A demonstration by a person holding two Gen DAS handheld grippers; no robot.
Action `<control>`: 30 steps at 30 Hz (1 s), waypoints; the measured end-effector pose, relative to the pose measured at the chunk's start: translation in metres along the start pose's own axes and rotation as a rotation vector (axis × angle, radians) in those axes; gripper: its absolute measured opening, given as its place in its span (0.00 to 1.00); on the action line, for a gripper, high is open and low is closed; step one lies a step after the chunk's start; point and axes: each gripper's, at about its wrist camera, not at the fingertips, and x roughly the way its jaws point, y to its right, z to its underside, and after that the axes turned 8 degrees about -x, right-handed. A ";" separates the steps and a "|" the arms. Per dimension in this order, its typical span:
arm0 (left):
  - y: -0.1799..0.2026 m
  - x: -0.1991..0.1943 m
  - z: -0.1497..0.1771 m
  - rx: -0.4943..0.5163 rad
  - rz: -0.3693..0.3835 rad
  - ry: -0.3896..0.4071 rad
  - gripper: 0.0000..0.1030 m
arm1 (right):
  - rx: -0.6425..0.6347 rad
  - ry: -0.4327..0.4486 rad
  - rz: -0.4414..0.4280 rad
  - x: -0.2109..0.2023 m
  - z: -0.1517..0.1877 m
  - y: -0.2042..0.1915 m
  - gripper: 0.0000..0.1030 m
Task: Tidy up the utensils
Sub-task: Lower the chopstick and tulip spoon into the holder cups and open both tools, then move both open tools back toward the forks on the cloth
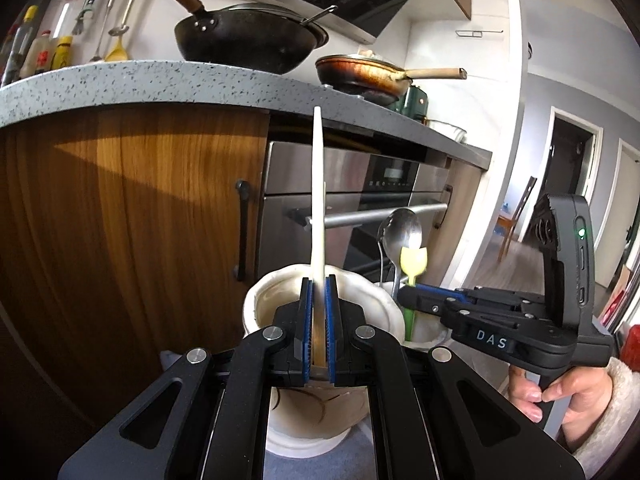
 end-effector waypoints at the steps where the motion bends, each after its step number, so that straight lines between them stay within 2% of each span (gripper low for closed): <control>1: 0.000 0.000 0.000 -0.002 -0.001 -0.002 0.06 | 0.000 -0.001 -0.002 0.001 0.000 0.000 0.08; 8: 0.000 0.000 0.000 0.004 -0.010 -0.004 0.06 | -0.003 0.000 -0.003 0.000 0.000 -0.002 0.09; 10: 0.001 0.000 0.000 0.006 -0.008 -0.005 0.10 | 0.001 0.003 -0.003 -0.001 -0.001 -0.002 0.14; 12: 0.002 -0.001 0.000 0.009 -0.006 0.001 0.20 | 0.005 0.011 -0.004 -0.004 -0.002 -0.001 0.22; 17: 0.010 -0.003 0.001 0.049 -0.021 0.011 0.23 | 0.007 0.028 -0.001 -0.012 -0.004 0.000 0.24; 19: 0.012 -0.005 0.000 0.050 -0.026 0.017 0.29 | 0.011 0.036 -0.002 -0.017 -0.004 0.000 0.35; 26: 0.026 -0.025 -0.014 0.084 -0.074 0.052 0.67 | 0.019 0.049 0.013 -0.061 -0.002 0.009 0.64; 28: 0.033 -0.033 -0.016 0.090 -0.088 0.058 0.73 | 0.036 0.054 0.014 -0.075 0.001 0.015 0.81; 30: 0.040 -0.039 -0.018 0.097 -0.111 0.059 0.78 | 0.061 0.054 0.017 -0.087 0.004 0.021 0.88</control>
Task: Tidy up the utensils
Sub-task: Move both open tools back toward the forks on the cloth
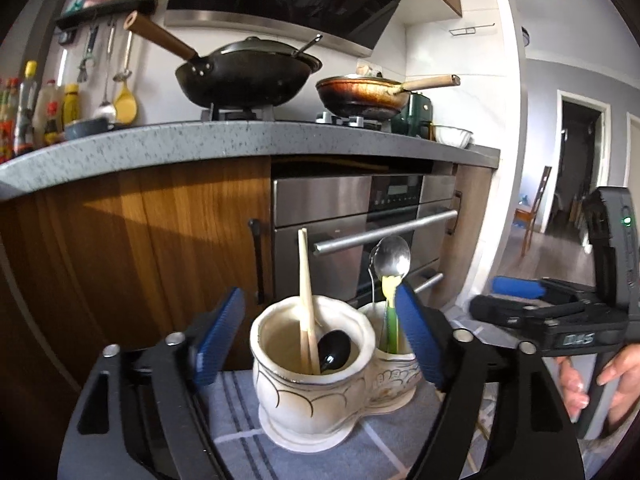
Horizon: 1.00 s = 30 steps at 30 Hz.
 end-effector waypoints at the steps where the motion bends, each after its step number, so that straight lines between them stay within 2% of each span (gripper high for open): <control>1: 0.002 -0.002 -0.001 0.000 0.001 -0.005 0.78 | 0.014 -0.001 0.004 -0.008 0.001 0.004 0.92; 5: 0.016 -0.016 -0.002 0.000 0.006 -0.021 0.91 | 0.025 -0.010 0.043 -0.034 0.009 0.012 0.95; 8: 0.026 -0.026 0.004 -0.008 0.008 -0.021 0.94 | 0.034 -0.021 0.079 -0.047 0.021 0.019 0.95; 12: 0.042 -0.026 0.023 -0.041 0.050 -0.070 0.95 | 0.067 -0.044 0.115 -0.055 0.041 0.031 0.95; 15: 0.054 -0.020 0.037 -0.031 0.052 -0.094 0.95 | 0.086 -0.062 0.162 -0.056 0.057 0.043 0.95; 22: 0.077 0.007 0.079 -0.035 0.089 -0.161 0.95 | 0.144 -0.135 0.228 -0.043 0.094 0.072 0.95; 30: 0.082 0.035 0.116 0.009 0.100 -0.246 0.95 | 0.115 -0.221 0.203 -0.026 0.116 0.077 0.95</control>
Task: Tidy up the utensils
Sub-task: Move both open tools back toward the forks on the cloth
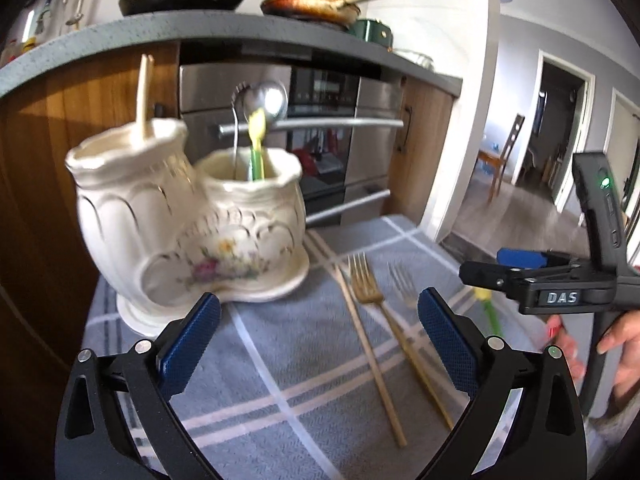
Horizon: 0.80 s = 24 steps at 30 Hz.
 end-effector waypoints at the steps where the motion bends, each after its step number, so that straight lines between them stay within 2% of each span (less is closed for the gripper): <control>1: 0.001 0.005 0.002 0.009 0.009 -0.020 0.95 | -0.017 -0.015 0.006 0.002 0.002 -0.002 0.95; 6: 0.010 0.015 0.010 0.067 0.005 -0.052 0.95 | -0.080 -0.027 -0.014 0.001 0.006 -0.013 0.93; 9: 0.012 0.018 0.011 0.072 0.013 -0.059 0.95 | -0.134 -0.065 0.005 0.012 0.010 -0.021 0.80; 11: 0.011 0.021 0.011 0.065 0.023 -0.069 0.95 | -0.146 -0.100 -0.005 0.019 0.013 -0.025 0.67; 16: 0.010 0.028 0.013 0.062 0.032 -0.097 0.95 | -0.157 -0.121 0.013 0.015 0.015 -0.023 0.51; 21: 0.009 0.029 0.013 0.058 0.047 -0.107 0.95 | -0.138 -0.122 0.093 0.005 0.018 -0.008 0.45; 24: 0.010 0.030 0.012 0.062 0.052 -0.112 0.95 | -0.142 -0.165 0.137 0.009 0.024 -0.001 0.45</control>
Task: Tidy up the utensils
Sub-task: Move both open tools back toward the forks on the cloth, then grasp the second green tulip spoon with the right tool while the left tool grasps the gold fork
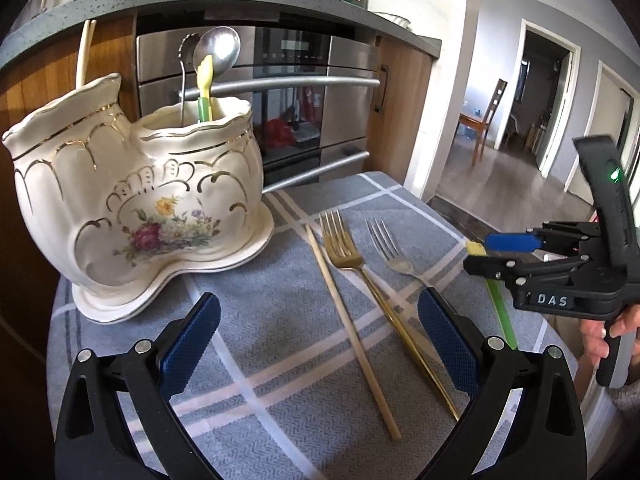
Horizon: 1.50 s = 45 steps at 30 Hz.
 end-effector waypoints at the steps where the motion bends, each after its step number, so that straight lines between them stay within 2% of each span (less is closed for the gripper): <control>1: 0.001 0.000 0.000 0.005 0.000 0.002 0.95 | 0.007 -0.009 -0.009 0.001 0.002 0.002 0.45; 9: 0.009 0.002 0.001 0.034 0.012 -0.005 0.95 | 0.062 -0.067 -0.047 0.004 0.014 0.010 0.43; 12: 0.010 0.001 0.002 0.038 0.016 -0.001 0.95 | 0.052 -0.061 -0.031 0.004 0.014 0.006 0.40; 17: 0.011 0.002 0.002 0.040 0.025 -0.006 0.95 | 0.013 -0.043 -0.030 0.004 0.011 -0.003 0.18; 19: 0.012 0.001 0.003 0.040 0.033 -0.005 0.95 | 0.010 -0.032 -0.058 0.005 0.010 -0.004 0.14; 27: 0.020 0.003 0.005 0.036 0.072 -0.028 0.95 | 0.011 -0.030 -0.060 0.006 0.009 -0.004 0.14; 31: 0.041 0.006 0.008 0.085 0.057 -0.035 0.93 | 0.043 -0.017 -0.076 0.007 0.010 0.001 0.10; 32: 0.044 0.009 0.008 0.087 0.050 -0.044 0.90 | 0.067 -0.016 -0.094 0.007 0.010 0.005 0.09; 36: 0.041 0.025 0.003 0.015 0.057 -0.093 0.56 | 0.103 -0.013 -0.111 0.008 0.011 0.015 0.09; 37: 0.040 0.030 0.001 -0.003 0.055 -0.105 0.51 | 0.104 -0.012 -0.114 0.008 0.010 0.016 0.09; 39: 0.041 0.037 -0.001 -0.010 0.044 -0.118 0.35 | 0.110 -0.004 -0.122 0.006 0.010 0.017 0.09; 42: 0.042 0.048 -0.001 -0.001 0.016 -0.152 0.21 | 0.109 0.006 -0.135 0.002 0.011 0.018 0.09; 45: 0.041 0.056 -0.002 -0.013 0.001 -0.183 0.19 | 0.107 0.018 -0.143 -0.002 0.012 0.019 0.09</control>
